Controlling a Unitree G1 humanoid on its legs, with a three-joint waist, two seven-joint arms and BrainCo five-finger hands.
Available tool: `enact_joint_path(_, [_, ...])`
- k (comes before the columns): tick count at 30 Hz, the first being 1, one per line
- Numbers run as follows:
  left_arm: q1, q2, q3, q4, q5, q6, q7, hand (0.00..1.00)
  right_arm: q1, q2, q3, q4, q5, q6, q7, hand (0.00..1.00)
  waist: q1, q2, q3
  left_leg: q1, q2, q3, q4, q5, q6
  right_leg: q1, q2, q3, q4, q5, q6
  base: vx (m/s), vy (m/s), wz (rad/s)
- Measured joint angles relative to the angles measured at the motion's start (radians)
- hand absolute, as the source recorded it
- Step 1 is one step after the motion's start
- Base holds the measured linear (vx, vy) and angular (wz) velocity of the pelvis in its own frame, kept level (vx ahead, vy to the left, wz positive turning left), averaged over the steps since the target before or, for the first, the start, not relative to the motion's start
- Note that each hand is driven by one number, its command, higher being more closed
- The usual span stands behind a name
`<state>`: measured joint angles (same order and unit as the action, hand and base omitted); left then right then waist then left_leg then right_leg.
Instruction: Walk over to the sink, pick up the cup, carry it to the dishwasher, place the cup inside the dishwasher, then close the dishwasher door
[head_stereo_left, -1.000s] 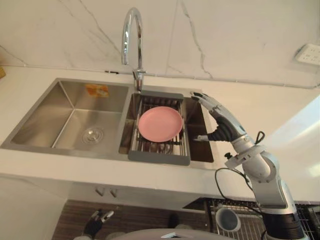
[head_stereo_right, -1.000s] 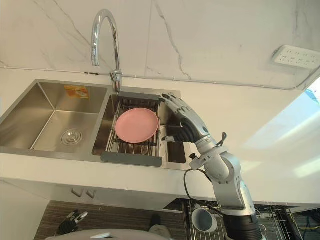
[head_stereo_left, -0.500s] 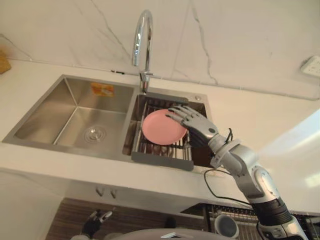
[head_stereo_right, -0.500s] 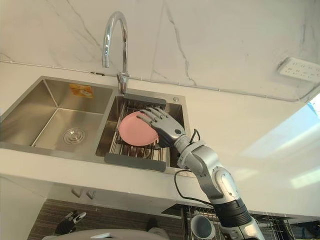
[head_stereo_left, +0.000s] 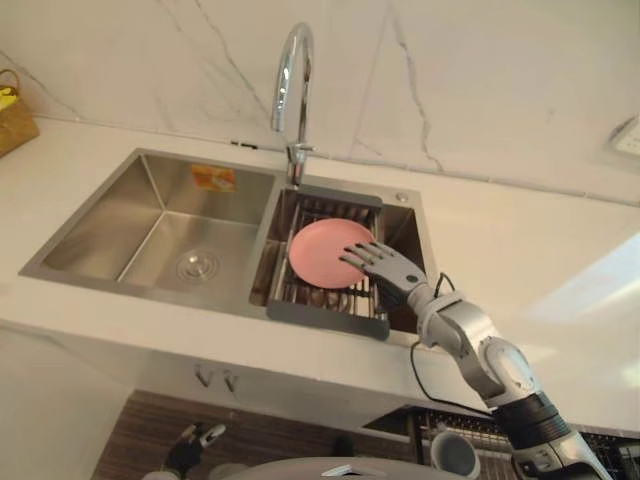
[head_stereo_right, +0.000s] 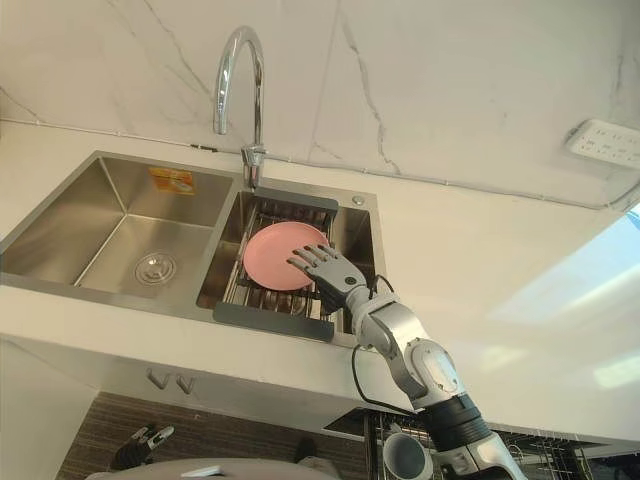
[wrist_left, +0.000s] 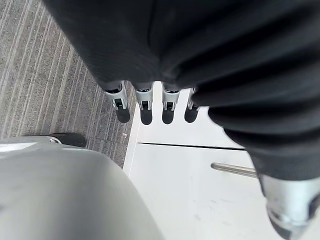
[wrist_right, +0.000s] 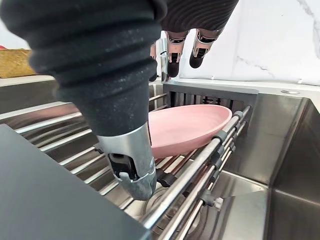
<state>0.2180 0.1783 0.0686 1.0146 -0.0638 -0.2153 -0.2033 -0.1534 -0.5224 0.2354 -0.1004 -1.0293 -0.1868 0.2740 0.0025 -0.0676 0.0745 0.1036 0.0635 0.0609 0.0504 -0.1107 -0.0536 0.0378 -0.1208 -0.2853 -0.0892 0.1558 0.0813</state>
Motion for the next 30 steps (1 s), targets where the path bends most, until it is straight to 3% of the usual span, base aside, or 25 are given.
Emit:
enact_joint_path(10, [-0.005, -0.002, 0.0, -0.002, 0.007, 0.012, -0.002, 0.0, -0.056, 0.005, 0.041, 0.098, -0.069, 0.06, -0.045, 0.0, 0.024, 0.004, 0.001, -0.004, -0.003, -0.008, -0.001, 0.003, 0.001, 0.0, -0.003, -0.004, 0.0, 0.0, 0.0, 0.0, 0.0, 0.0])
enact_joint_path(26, [-0.006, -0.005, 0.009, -0.005, 0.008, 0.02, -0.007, 0.0, -0.118, 0.056, 0.154, 0.264, -0.125, 0.086, -0.038, 0.0, 0.038, 0.001, 0.003, -0.013, -0.014, -0.035, -0.019, 0.024, 0.006, 0.0, -0.014, -0.029, 0.0, 0.002, 0.004, -0.02, 0.0, 0.05])
enact_joint_path(27, [-0.006, -0.005, 0.009, -0.005, 0.008, 0.021, -0.008, 0.0, -0.13, 0.068, 0.154, 0.29, -0.141, 0.092, -0.039, 1.0, 0.038, 0.0, 0.003, -0.012, -0.014, -0.035, -0.019, 0.024, 0.006, 0.0, -0.014, -0.029, 0.0, 0.003, 0.004, -0.03, -0.003, 0.01])
enact_joint_path(30, [-0.006, -0.005, 0.009, -0.016, 0.008, 0.023, -0.009, 0.0, -0.139, 0.082, 0.155, 0.323, -0.178, 0.115, -0.064, 1.0, 0.046, -0.001, 0.005, -0.013, -0.014, -0.035, -0.021, 0.026, 0.004, 0.0, -0.014, -0.029, 0.0, 0.003, 0.004, 0.0, 0.0, 0.0])
